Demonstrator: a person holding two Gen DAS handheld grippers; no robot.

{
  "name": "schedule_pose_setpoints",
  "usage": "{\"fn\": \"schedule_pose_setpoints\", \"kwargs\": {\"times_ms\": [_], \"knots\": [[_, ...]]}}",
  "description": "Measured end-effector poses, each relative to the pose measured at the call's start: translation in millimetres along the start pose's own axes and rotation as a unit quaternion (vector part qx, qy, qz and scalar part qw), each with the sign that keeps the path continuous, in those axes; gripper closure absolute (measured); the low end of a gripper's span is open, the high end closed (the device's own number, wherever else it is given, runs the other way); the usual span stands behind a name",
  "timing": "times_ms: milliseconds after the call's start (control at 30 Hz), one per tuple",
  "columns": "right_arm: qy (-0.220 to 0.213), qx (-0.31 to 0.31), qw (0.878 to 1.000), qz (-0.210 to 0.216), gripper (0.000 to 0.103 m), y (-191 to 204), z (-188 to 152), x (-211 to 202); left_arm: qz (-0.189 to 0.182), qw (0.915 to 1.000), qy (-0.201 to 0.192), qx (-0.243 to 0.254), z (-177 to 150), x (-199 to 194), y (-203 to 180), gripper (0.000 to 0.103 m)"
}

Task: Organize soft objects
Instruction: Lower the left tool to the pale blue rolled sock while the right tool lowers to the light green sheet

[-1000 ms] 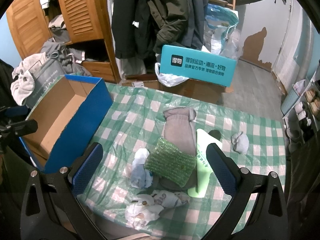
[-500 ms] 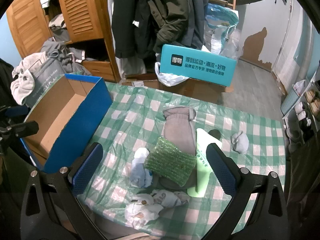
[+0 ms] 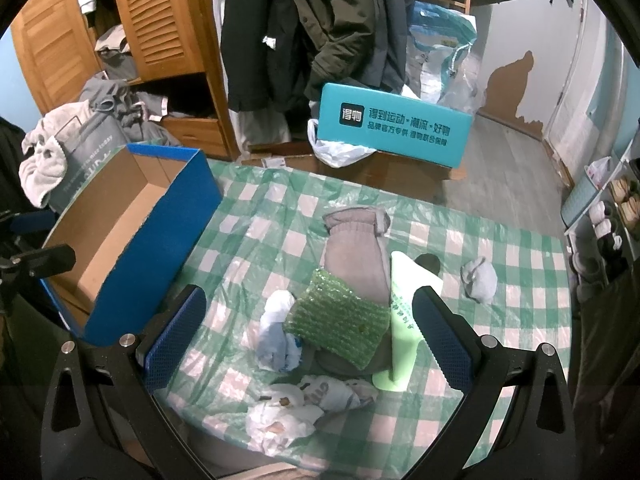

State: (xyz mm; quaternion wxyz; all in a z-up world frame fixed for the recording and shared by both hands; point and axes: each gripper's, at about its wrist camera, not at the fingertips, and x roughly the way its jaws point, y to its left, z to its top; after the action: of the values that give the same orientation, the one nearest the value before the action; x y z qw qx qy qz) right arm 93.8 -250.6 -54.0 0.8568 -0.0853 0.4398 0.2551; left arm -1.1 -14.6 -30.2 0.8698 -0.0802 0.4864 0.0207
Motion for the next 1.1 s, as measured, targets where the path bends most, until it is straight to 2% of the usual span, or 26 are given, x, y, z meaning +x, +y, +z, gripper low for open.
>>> {"fn": "schedule_pose_setpoints", "kwargs": {"times_ms": [333, 900, 1100], "knots": [[0.019, 0.02, 1.0, -0.015, 0.002, -24, 0, 6, -0.024, 0.9991, 0.035, -0.002, 4, 17, -8, 0.002], [0.053, 0.046, 0.997, -0.032, 0.002, -68, -2, 26, -0.008, 0.9966, 0.076, 0.033, 13, 61, -44, 0.002], [0.07, 0.066, 0.995, -0.026, 0.002, -83, -8, 39, -0.012, 0.9942, 0.096, 0.047, 13, 84, -62, 0.002]]}}
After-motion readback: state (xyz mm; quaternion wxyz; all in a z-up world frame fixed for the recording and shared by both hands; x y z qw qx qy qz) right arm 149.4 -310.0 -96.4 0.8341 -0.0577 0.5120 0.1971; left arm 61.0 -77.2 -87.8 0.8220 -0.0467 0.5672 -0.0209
